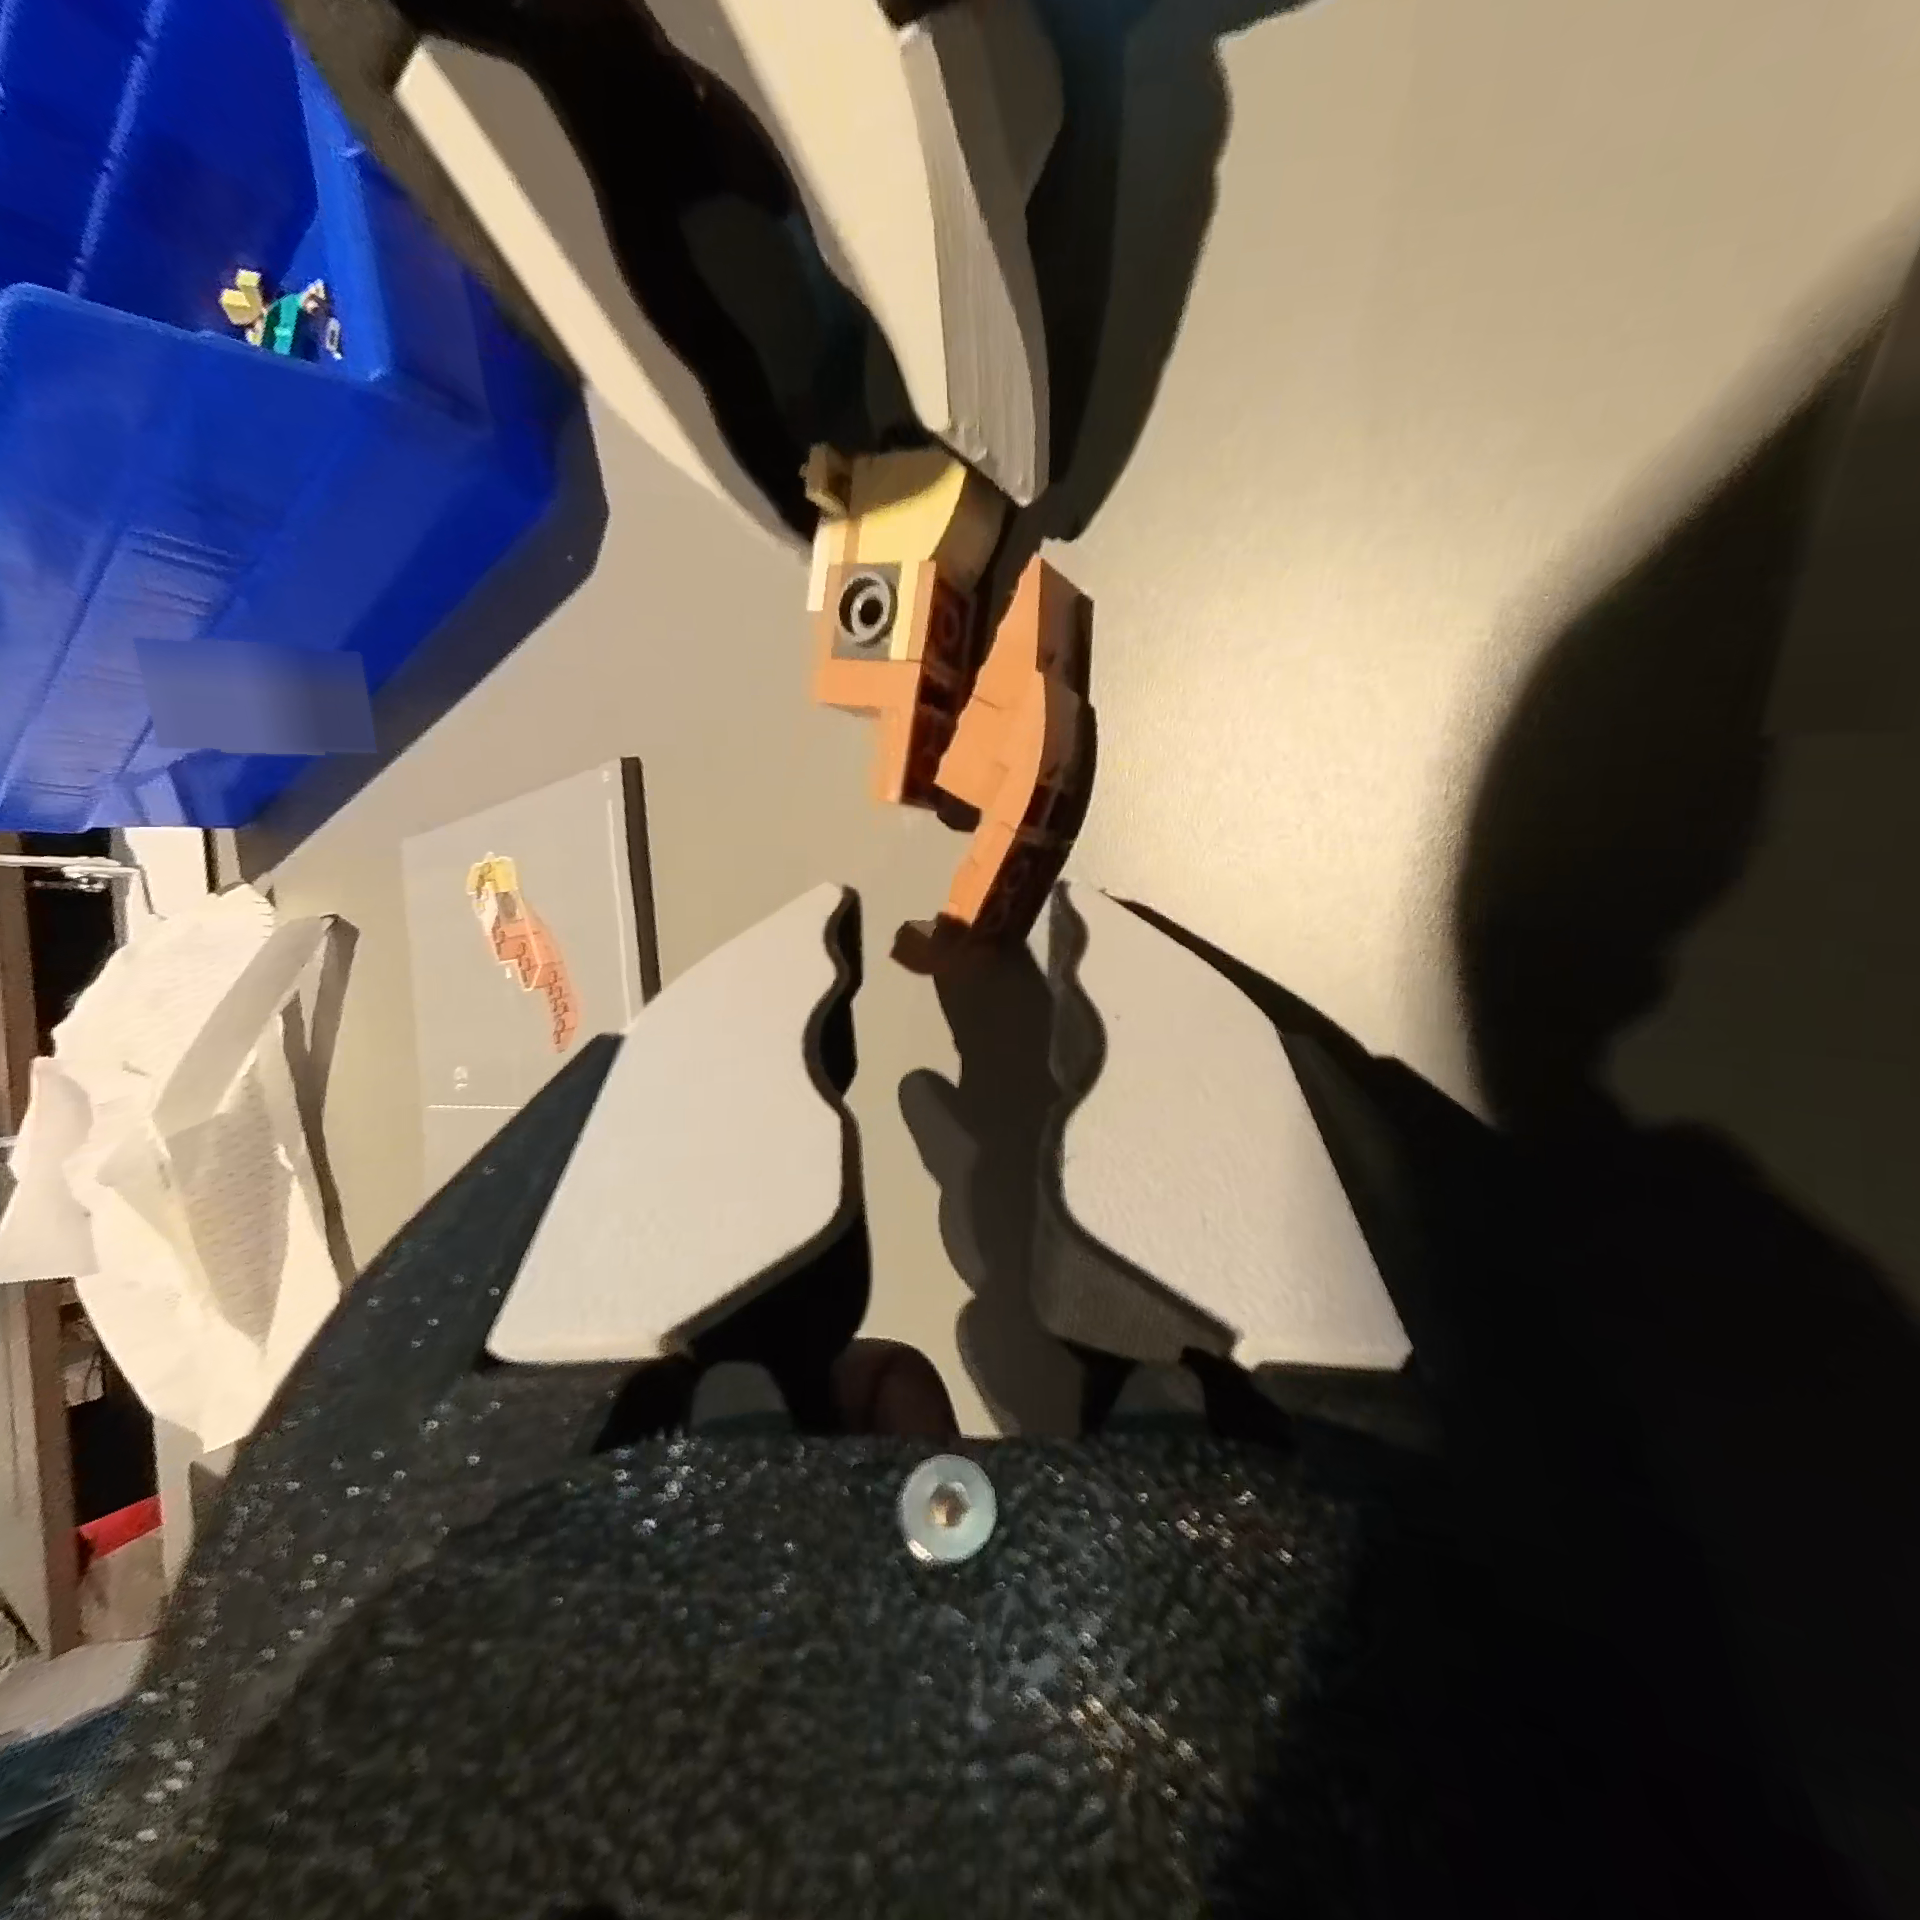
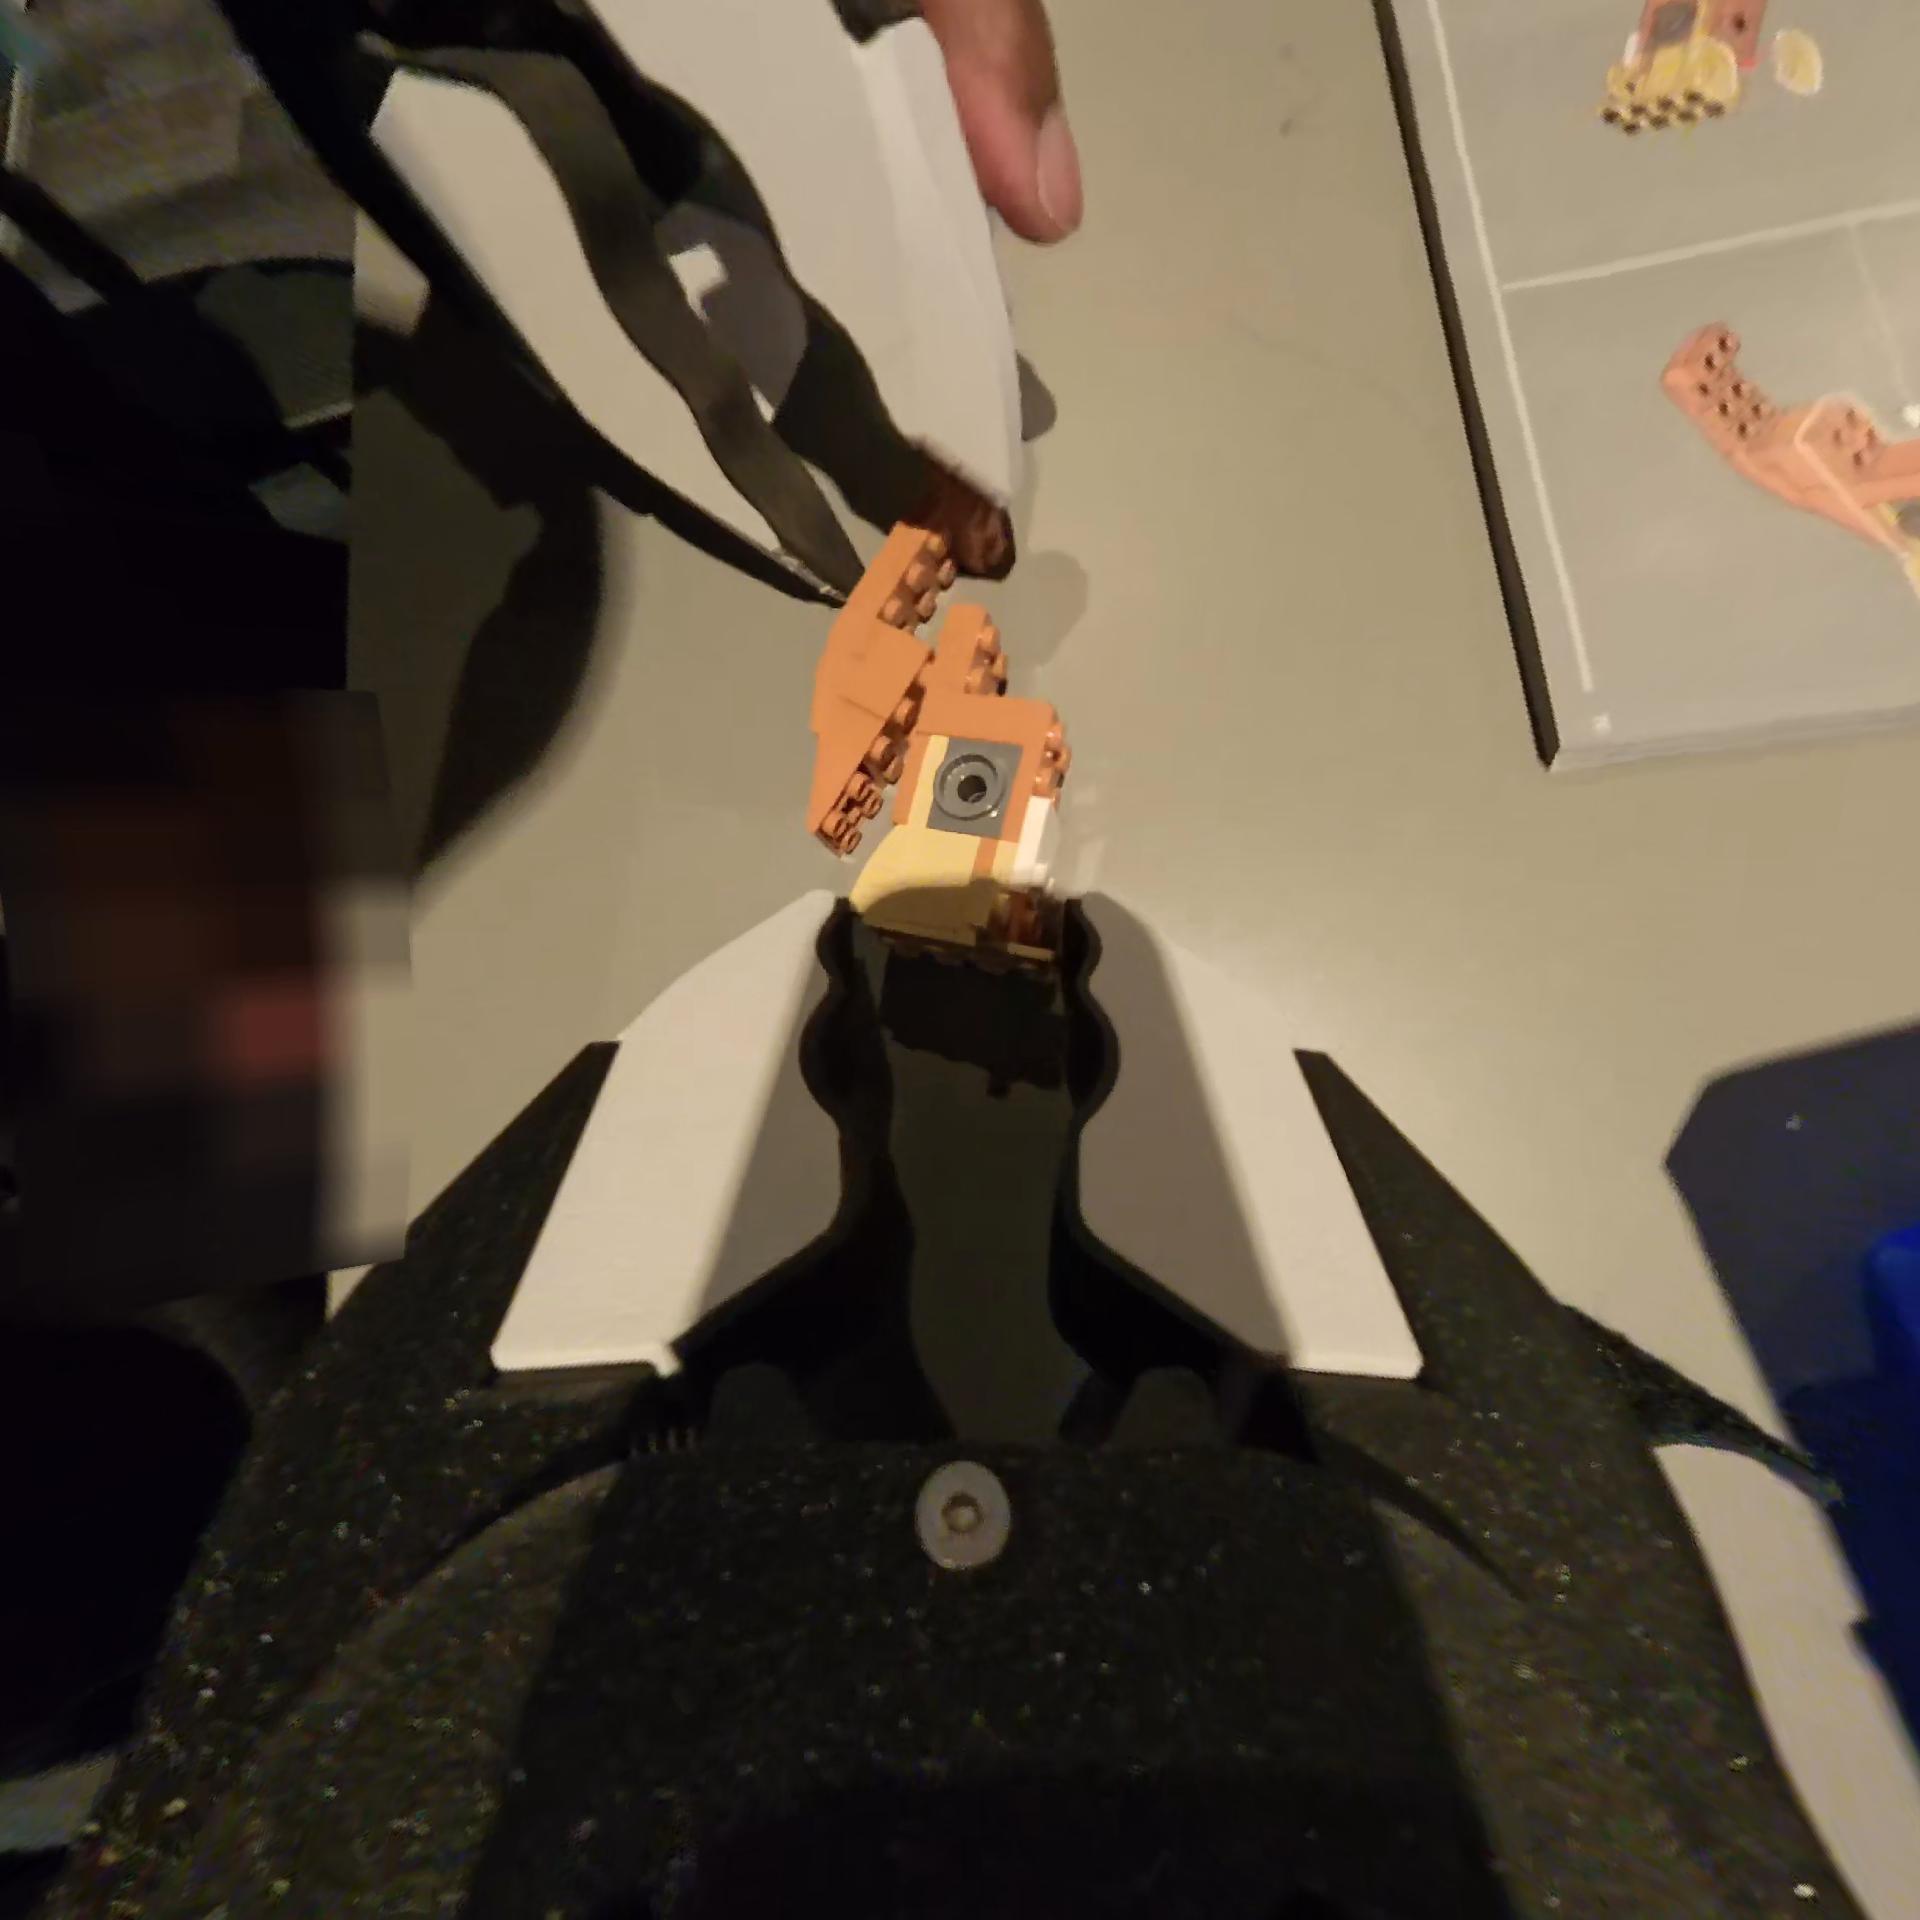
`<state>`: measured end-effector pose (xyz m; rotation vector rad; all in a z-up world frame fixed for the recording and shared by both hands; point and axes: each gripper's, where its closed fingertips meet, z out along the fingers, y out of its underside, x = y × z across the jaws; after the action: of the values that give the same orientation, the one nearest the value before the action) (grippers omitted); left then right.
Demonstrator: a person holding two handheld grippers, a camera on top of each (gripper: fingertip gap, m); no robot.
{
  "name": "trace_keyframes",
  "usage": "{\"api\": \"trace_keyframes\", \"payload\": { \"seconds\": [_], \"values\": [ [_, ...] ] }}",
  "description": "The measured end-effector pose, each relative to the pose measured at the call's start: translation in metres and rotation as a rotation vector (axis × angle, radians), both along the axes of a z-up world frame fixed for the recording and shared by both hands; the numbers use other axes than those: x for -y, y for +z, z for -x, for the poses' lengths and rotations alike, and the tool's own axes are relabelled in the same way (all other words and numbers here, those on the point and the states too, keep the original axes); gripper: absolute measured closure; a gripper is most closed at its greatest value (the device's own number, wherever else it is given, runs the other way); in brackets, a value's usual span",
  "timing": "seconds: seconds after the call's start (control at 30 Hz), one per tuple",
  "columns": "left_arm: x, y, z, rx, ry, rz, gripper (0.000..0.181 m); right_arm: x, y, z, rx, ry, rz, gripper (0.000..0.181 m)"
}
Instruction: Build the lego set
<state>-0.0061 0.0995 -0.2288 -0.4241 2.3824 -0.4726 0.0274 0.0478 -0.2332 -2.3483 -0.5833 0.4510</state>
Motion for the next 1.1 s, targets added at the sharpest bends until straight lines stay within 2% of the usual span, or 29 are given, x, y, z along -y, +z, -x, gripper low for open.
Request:
{"api": "trace_keyframes", "payload": {
  "seconds": [0.33,0.53,0.9,1.1],
  "values": [
    [0.004,0.006,-0.006,0.032,-0.045,-0.052,0.141,0.012,-0.001,0.01,0.047,-0.113,0.078,0.143],
    [0.012,0.011,-0.005,0.006,-0.103,-0.052,0.14,0.014,-0.001,0.013,0.088,-0.125,0.118,0.143],
    [0.021,0.014,-0.002,0.004,-0.195,-0.086,0.139,0.018,0.003,0.011,0.076,-0.177,0.039,0.131],
    [0.016,0.003,-0.002,-0.05,-0.179,-0.111,0.141,0.022,0.014,0.014,0.071,-0.213,-0.043,0.131]
  ]
}}
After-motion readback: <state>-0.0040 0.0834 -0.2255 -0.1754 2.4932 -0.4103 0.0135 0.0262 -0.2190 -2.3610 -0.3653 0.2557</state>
